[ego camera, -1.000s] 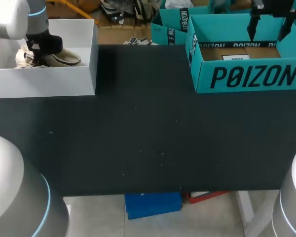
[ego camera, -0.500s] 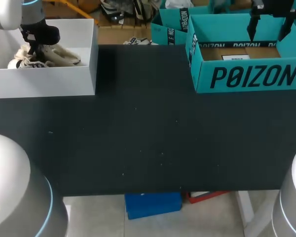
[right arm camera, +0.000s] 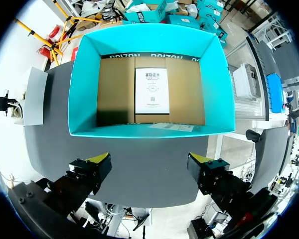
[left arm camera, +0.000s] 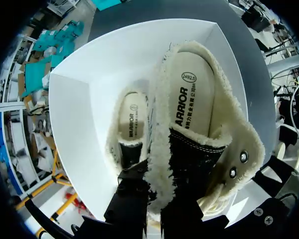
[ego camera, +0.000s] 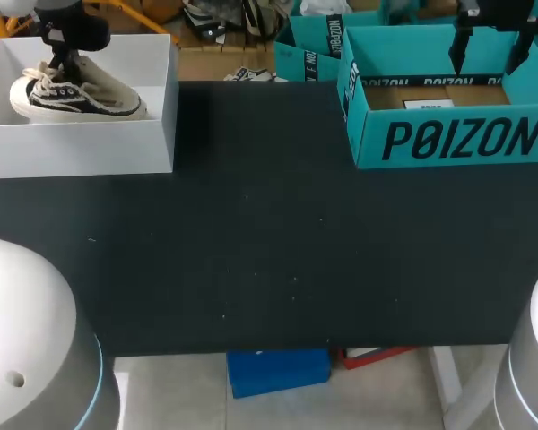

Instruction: Take the shoe out of the shoebox, open the shoe tongue, remove and reinsert the insole, then place the shoe into the shoebox

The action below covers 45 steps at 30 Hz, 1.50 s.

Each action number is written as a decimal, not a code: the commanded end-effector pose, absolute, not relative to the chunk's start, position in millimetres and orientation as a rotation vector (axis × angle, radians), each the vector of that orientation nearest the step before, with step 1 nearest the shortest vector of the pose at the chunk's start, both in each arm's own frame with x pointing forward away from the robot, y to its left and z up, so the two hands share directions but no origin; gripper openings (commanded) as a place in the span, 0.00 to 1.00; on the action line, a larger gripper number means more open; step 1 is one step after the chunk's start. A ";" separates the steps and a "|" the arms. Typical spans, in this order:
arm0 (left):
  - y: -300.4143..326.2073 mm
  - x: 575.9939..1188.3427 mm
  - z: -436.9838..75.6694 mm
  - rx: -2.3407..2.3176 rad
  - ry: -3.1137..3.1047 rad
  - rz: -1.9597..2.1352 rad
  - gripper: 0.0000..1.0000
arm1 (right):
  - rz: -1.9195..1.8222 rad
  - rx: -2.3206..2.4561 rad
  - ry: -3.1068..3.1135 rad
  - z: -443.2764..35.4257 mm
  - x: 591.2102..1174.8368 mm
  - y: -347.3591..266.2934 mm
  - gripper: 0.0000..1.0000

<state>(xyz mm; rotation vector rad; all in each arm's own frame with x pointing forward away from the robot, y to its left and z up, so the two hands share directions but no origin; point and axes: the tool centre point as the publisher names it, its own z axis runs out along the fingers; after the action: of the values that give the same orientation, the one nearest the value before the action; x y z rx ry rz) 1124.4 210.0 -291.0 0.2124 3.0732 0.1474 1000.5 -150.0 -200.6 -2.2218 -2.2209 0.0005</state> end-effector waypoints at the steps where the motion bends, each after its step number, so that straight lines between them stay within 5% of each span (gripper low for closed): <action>1: 203.3 1121.2 -257.0 0.206 3.068 0.163 0.00 | 0.002 -2.222 -2.221 -200.2 1000.6 -150.0 1.00; 24: 87.0 983.5 -171.5 0.155 3.014 0.061 0.00 | 0.002 -2.222 -2.221 -200.2 1000.6 -150.0 1.00; 45: -64.6 870.6 -245.3 0.302 3.156 0.038 0.00 | 0.002 -2.222 -2.221 -200.2 1000.6 -150.0 1.00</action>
<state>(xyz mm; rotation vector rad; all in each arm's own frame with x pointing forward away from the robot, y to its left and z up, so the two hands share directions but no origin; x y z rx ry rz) 871.2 -48.5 -230.5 0.3114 3.1448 0.0177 1000.5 -150.0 -200.6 -2.2217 -2.2208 0.0005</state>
